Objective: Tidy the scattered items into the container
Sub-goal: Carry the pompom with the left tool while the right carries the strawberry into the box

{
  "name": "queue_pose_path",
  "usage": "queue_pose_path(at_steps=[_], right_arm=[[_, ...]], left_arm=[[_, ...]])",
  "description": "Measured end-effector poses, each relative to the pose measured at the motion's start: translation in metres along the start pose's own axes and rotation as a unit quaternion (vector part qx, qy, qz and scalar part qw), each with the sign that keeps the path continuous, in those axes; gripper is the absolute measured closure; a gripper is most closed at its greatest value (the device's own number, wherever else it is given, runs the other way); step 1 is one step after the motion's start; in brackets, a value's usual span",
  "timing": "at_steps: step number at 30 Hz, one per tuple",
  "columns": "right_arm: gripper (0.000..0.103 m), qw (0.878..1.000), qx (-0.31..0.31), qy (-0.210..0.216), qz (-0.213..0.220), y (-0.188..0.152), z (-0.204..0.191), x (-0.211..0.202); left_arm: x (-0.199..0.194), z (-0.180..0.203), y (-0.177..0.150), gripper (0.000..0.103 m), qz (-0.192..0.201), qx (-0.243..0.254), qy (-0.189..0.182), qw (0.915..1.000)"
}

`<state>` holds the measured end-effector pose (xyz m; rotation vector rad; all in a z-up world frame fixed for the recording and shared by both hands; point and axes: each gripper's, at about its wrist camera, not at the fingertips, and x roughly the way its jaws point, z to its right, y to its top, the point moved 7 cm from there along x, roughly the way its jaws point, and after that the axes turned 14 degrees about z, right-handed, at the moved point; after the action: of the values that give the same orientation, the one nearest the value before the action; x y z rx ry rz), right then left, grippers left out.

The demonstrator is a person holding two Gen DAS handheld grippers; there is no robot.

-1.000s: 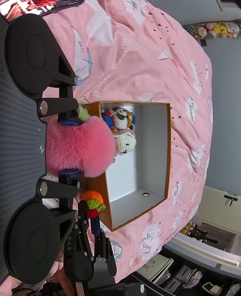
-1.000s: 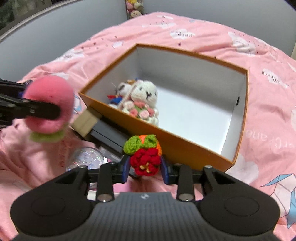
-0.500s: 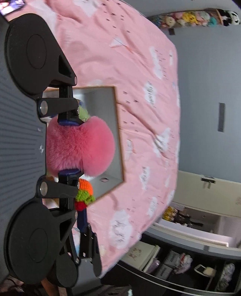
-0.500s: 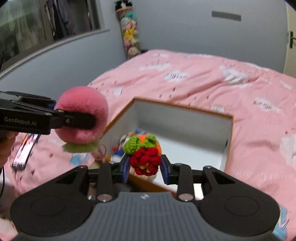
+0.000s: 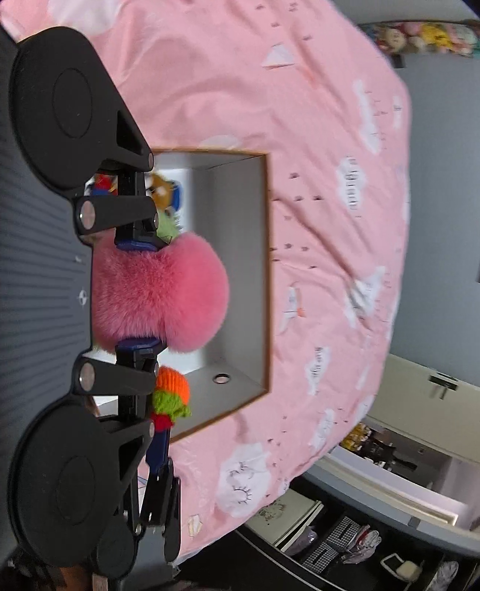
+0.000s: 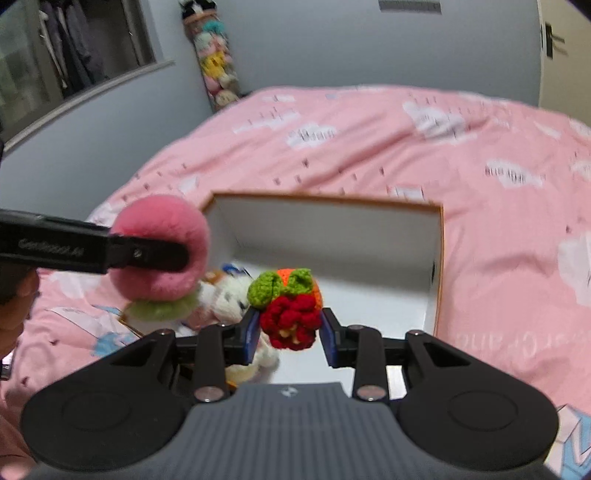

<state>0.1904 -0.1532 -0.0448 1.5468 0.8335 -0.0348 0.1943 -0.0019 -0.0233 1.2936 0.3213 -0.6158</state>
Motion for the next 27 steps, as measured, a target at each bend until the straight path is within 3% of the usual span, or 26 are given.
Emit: queue_pose_path(at_steps=[3, 7, 11, 17, 27], right_arm=[[0.066, 1.0, 0.007, -0.007, -0.029, -0.013, 0.007, 0.016], [0.066, 0.999, 0.011, -0.011, -0.037, -0.017, 0.015, 0.021], [0.066, 0.998, -0.002, -0.012, -0.054, -0.021, 0.02, 0.025], [0.066, 0.996, -0.022, -0.015, -0.081, -0.03, 0.026, 0.034], [0.066, 0.992, -0.065, -0.004, -0.108, -0.031, 0.028, 0.038]], left_arm=[[0.009, 0.004, -0.005, 0.055, -0.01, -0.02, -0.03, 0.9993], [0.011, 0.022, 0.001, 0.055, 0.0, -0.016, -0.074, 0.9971], [0.031, 0.022, -0.009, 0.055, -0.035, -0.003, -0.056, 0.9978], [0.063, 0.013, -0.036, 0.055, -0.092, -0.023, -0.058, 0.9938], [0.082, 0.017, -0.056, 0.049, -0.139, -0.001, -0.064, 0.9882]])
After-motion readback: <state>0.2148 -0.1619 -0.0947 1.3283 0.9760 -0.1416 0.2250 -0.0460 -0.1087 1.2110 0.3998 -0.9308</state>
